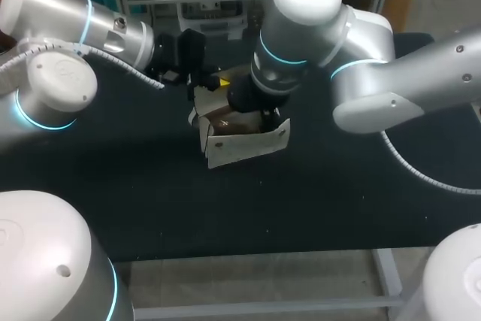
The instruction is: Pick up the bag, open it, inspect its contents, close it, and place it on the opposite side
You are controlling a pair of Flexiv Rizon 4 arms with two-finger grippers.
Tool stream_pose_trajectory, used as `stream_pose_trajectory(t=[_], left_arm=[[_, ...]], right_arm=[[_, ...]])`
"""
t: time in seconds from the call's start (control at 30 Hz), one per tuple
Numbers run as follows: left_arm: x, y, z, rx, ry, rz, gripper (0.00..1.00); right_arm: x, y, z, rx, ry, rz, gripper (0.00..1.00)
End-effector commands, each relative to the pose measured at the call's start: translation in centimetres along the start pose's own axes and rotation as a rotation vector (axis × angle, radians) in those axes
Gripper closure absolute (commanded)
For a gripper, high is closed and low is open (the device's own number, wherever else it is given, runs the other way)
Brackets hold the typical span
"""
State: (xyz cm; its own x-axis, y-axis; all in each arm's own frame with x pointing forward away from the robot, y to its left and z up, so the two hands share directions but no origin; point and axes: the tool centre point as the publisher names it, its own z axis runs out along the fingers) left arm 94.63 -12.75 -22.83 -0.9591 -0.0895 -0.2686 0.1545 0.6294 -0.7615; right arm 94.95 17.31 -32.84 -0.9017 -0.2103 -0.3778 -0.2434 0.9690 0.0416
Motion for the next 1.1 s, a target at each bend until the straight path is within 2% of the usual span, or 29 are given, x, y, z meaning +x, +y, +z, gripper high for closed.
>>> stream_pose_trajectory(t=[0.03,0.6,0.67,0.7,0.73,0.77,0.8,0.97,1.1], left_arm=[[0.3,-0.3,0.4,-0.001,0.005,0.000,1.00],[0.7,-1.2,-0.1,-0.033,-0.006,-0.011,1.00],[0.8,-1.4,-0.2,-0.035,-0.005,-0.013,1.00],[0.9,-1.5,-0.2,-0.035,-0.003,-0.019,1.00],[0.9,-1.5,-0.3,-0.038,0.001,-0.040,1.00],[0.9,-1.6,-0.3,-0.039,0.008,-0.054,1.00],[0.9,-1.7,-0.3,-0.041,0.009,-0.073,1.00],[0.6,-1.9,-0.6,-0.032,0.051,-0.164,1.00],[-0.4,-1.5,-0.3,-0.017,0.118,-0.248,1.00]], right_arm=[[0.0,0.4,-0.4,-0.007,-0.040,0.007,1.00],[0.1,0.0,-5.9,-0.022,-0.223,0.032,1.00],[0.1,0.0,-6.5,-0.018,-0.244,0.035,0.84],[0.2,0.0,-6.7,-0.020,-0.251,0.035,0.84],[0.3,0.0,-7.1,-0.018,-0.266,0.034,0.87],[0.4,0.0,-7.4,-0.019,-0.278,0.034,0.97],[0.6,0.1,-7.8,-0.021,-0.286,0.030,1.00],[1.7,0.4,-9.3,-0.016,-0.329,0.014,1.00],[2.7,0.6,-10.3,-0.019,-0.357,-0.003,1.00]])
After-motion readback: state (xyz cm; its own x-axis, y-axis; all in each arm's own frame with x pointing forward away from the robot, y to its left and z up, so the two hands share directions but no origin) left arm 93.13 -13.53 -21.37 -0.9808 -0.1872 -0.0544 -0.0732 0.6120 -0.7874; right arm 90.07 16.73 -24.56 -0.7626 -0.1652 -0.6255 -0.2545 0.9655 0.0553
